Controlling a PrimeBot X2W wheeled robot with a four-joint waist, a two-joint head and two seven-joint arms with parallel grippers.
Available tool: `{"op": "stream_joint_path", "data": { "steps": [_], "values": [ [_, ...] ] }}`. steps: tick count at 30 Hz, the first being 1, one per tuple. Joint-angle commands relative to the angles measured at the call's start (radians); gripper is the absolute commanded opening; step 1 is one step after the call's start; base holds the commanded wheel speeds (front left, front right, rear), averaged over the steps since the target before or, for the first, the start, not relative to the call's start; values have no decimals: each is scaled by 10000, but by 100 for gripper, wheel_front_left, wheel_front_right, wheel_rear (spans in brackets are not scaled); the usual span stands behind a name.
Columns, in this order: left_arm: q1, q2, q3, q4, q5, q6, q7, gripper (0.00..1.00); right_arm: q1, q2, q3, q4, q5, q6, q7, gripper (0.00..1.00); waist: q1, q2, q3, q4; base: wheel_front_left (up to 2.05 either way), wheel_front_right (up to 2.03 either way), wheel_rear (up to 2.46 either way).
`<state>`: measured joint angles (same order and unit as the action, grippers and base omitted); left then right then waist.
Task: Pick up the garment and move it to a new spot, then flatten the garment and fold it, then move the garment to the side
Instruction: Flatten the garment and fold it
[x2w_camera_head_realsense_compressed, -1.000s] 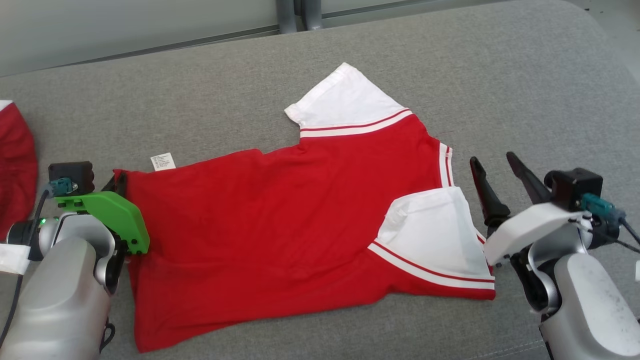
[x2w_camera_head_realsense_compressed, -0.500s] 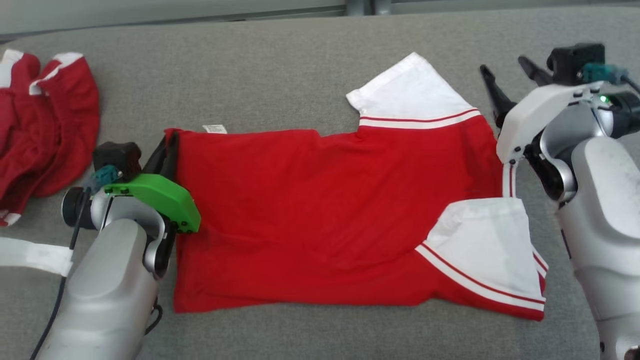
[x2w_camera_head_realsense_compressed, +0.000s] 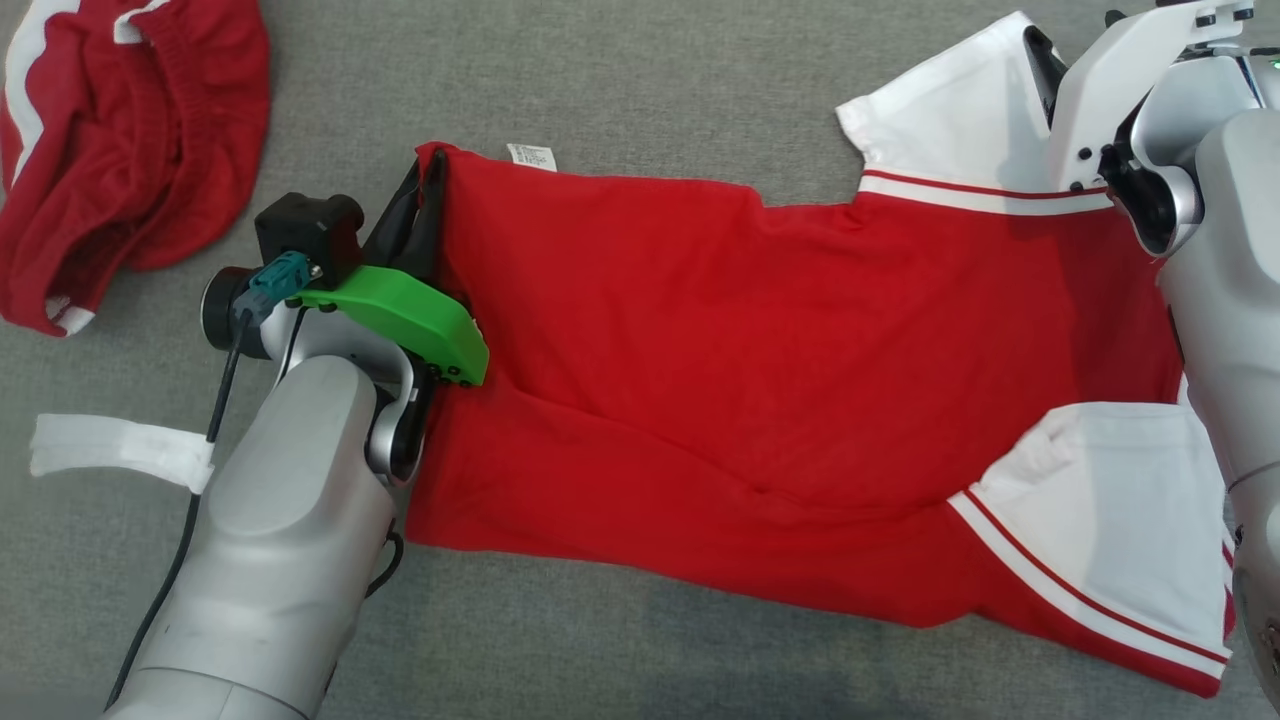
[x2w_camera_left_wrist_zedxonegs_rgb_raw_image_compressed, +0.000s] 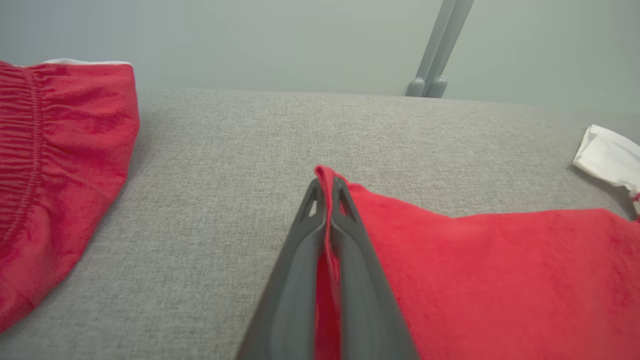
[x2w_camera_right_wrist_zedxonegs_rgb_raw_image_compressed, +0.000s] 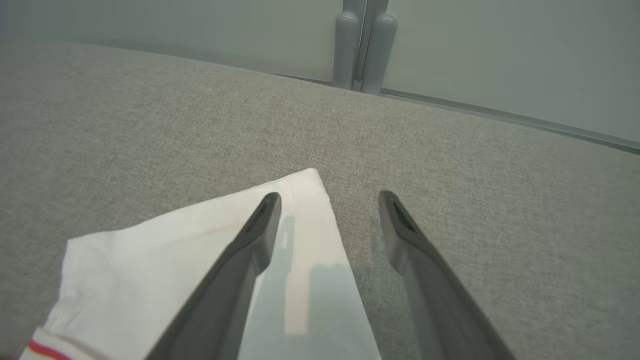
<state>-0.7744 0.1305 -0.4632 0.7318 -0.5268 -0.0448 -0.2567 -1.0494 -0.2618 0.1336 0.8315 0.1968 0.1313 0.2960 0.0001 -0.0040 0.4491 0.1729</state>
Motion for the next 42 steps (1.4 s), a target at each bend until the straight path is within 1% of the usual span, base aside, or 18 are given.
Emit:
{"op": "stream_joint_path", "data": {
  "steps": [1, 6, 12, 13, 14, 15, 16, 20, 24, 29, 31, 34, 37, 42],
  "values": [
    [-205, -82, -3, -46, 81, 20, -63, 0, -233, -74, 16, 206, -58, -10, -103, 100, -1, 40, 676, 684, 0, 0, 0],
    [-221, -177, -6, -65, 143, -69, -87, 0, -699, -97, 143, 1135, -158, -10, -318, 100, -1, 40, 757, 806, 0, 0, 0],
    [-252, -194, 53, -6, 189, -110, -91, 0, -1007, -69, 246, 2138, -295, -10, -393, 100, -1, 40, 806, 773, 0, 0, 0],
    [-244, -199, 64, 2, 210, -116, -92, 0, -1025, -63, 276, 2270, -330, -10, -402, 69, -1, 40, 796, 758, 0, 0, 0],
    [-228, -198, 77, 12, 224, -123, -92, 0, -1057, -55, 306, 2389, -362, -10, -425, 36, -1, 40, 781, 738, 0, 0, 0],
    [-204, -188, 95, 31, 230, -130, -93, 0, -1086, -63, 335, 2506, -399, -11, -454, 21, -1, 40, 760, 712, 0, 0, 0],
    [-165, -166, 113, 50, 247, -134, -94, 0, -1102, -66, 361, 2607, -438, -13, -468, 0, -1, 40, 724, 677, 0, 0, 0],
    [8, -72, 176, 163, 289, -155, -93, 0, -1229, 89, 454, 2949, -468, -13, -637, 0, -1, 40, 525, 509, 0, 0, 0],
    [76, 3, 221, 303, 270, -172, -86, 0, -1311, 282, 553, 3007, -425, -11, -990, 0, -1, 40, 308, 344, 0, 0, 0],
    [276, 155, 336, 530, 150, -183, -87, 0, -1248, 559, 777, 3005, -97, -11, -1619, 0, -1, 40, -242, -33, 0, 0, 0],
    [447, 287, 393, 723, 17, -241, -73, 0, -1106, 637, 1155, 2902, 167, -11, -1869, 0, -1, 40, -659, -308, 0, 0, 0],
    [654, 397, 482, 875, -150, -314, -25, 0, -896, 578, 1611, 2647, 529, -11, -2116, 0, -1, 40, -1111, -563, 0, 0, 0],
    [945, 548, 549, 999, -265, -354, 17, 0, -442, 477, 2063, 2227, 1124, -11, -2351, 0, -1, 40, -1627, -832, 0, 0, 0],
    [1560, 815, 582, 897, -450, -420, 47, 0, 701, 34, 2797, 1132, 2259, -11, -2629, 0, -1, 40, -2447, -1216, 0, 0, 0]
  ]
}}
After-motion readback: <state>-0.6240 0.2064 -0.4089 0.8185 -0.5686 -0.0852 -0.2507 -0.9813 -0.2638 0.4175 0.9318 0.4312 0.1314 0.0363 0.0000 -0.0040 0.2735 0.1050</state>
